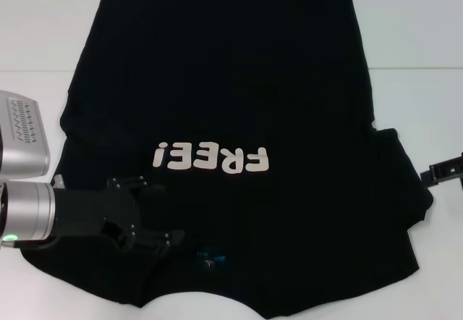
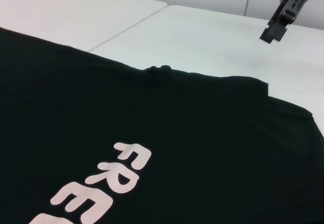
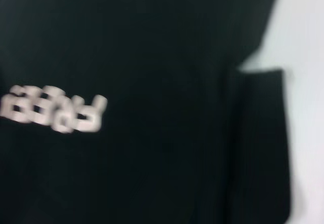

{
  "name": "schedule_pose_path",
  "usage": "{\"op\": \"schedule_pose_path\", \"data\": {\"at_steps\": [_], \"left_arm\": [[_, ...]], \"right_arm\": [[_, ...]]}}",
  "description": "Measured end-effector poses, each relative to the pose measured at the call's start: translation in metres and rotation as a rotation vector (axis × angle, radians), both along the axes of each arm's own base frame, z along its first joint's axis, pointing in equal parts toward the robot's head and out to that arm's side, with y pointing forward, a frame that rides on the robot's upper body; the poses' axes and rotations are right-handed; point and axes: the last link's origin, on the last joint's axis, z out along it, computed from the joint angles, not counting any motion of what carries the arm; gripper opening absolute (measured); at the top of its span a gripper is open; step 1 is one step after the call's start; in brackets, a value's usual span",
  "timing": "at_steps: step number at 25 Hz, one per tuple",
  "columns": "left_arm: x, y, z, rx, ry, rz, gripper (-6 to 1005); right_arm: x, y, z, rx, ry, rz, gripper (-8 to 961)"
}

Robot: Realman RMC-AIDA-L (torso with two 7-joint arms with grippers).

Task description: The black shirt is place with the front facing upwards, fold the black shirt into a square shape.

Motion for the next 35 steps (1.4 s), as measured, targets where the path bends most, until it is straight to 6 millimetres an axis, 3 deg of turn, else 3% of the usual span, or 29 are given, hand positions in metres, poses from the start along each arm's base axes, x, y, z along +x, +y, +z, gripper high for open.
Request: {"op": "schedule_pose_path", "data": {"at_steps": [17,35], "left_arm": [[0.002,0.001,0.0,-0.004,0.001,-0.015,936],[-0.001,-0.001,0.0,-0.003,0.002,-0.001,936]], "right_arm": [[0.028,0.02,-0.038,-0.002,-0.065,-0.134,868],[0.026,0.032,-0.056,0.015,-0.063,-0.122,864]]}}
